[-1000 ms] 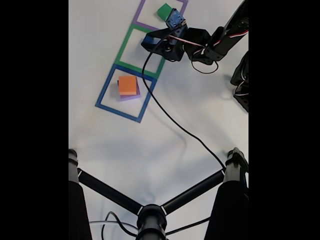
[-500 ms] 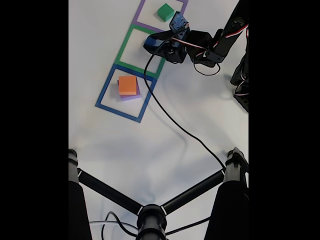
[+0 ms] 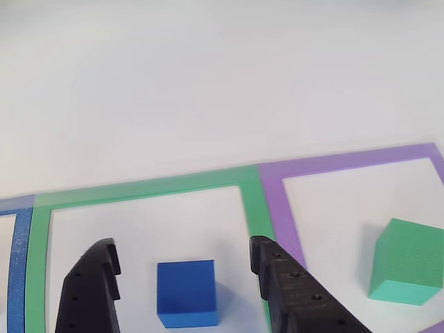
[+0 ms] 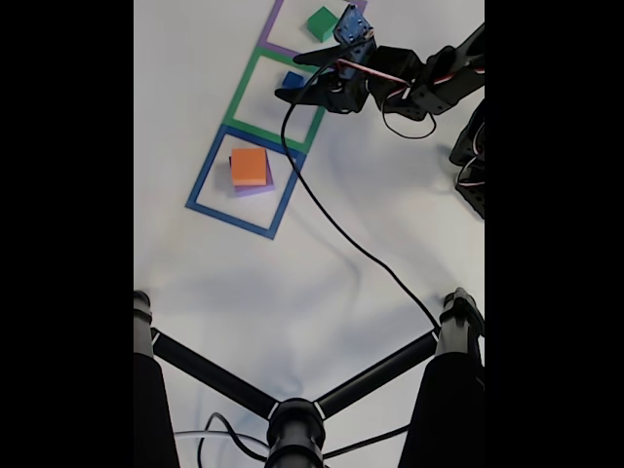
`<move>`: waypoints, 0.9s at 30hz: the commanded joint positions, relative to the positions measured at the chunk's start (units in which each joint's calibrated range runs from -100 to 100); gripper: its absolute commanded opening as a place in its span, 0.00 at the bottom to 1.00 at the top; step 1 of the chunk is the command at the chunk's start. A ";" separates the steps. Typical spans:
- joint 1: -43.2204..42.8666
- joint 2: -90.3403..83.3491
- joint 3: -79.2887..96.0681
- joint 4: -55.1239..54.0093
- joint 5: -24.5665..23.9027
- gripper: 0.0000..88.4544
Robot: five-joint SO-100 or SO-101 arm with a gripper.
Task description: Tower of hanoi
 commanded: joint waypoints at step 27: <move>25.18 -42.71 -39.82 99.74 0.00 0.18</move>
